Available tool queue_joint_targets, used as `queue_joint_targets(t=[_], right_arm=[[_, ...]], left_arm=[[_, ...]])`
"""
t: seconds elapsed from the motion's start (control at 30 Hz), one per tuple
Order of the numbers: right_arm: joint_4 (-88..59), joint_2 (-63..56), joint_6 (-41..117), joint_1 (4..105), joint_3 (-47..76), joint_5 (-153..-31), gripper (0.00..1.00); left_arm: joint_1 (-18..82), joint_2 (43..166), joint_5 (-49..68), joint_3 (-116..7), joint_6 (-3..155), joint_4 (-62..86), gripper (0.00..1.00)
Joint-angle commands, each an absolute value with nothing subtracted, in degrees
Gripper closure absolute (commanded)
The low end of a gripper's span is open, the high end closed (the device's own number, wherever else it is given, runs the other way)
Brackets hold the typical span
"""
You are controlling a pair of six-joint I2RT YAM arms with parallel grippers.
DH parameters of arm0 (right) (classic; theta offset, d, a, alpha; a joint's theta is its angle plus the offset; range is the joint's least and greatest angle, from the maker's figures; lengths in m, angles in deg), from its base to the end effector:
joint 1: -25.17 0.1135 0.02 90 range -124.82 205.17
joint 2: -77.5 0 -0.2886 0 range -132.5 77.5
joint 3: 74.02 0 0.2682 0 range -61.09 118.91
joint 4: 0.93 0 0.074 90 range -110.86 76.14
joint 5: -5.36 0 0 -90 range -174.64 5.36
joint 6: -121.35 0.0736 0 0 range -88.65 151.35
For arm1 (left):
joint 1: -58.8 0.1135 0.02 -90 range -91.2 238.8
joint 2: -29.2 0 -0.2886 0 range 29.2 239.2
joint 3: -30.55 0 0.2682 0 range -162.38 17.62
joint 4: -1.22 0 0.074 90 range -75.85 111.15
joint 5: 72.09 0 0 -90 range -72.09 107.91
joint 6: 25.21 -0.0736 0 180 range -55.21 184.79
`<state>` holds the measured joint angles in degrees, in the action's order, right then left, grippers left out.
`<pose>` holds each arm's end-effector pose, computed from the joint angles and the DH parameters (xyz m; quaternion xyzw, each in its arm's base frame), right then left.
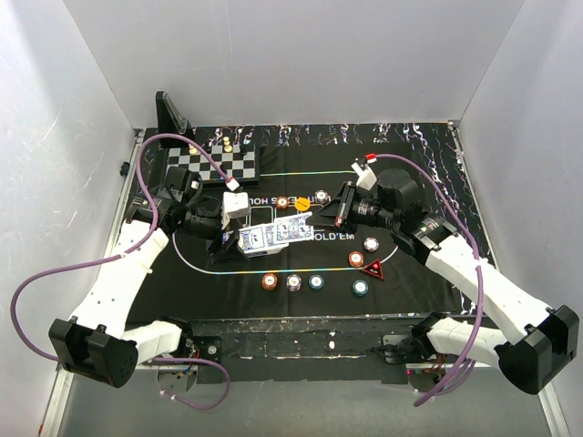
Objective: Distribute texas hold em gaming equipment
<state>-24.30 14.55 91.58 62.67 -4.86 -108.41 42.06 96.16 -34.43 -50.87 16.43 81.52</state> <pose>0.2124 0.2003 0.3578 0.0353 0.7961 0.5466 0.2574 0.1895 -0.1179 0.3375 0.5500 0.6901 -0.3638 0.2982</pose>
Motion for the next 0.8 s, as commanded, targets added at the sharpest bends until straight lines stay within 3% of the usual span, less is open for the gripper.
queue_joint_targets(t=[0.0,0.43,0.77], right_arm=[[-20.90,16.33,94.02,61.21,-6.42,-111.18,0.99],[-14.83,13.44,98.33,52.34,-3.53,-118.47,0.99],[-7.02,-4.56,97.80,51.01,3.50,-122.07,0.99]], left_arm=[[41.83,94.68,-36.67,-51.73,16.36,80.50,0.56],[41.83,93.71,-36.06,-50.85,15.57,81.47,0.56],[41.92,93.36,-36.23,-52.69,15.30,84.02,0.55]])
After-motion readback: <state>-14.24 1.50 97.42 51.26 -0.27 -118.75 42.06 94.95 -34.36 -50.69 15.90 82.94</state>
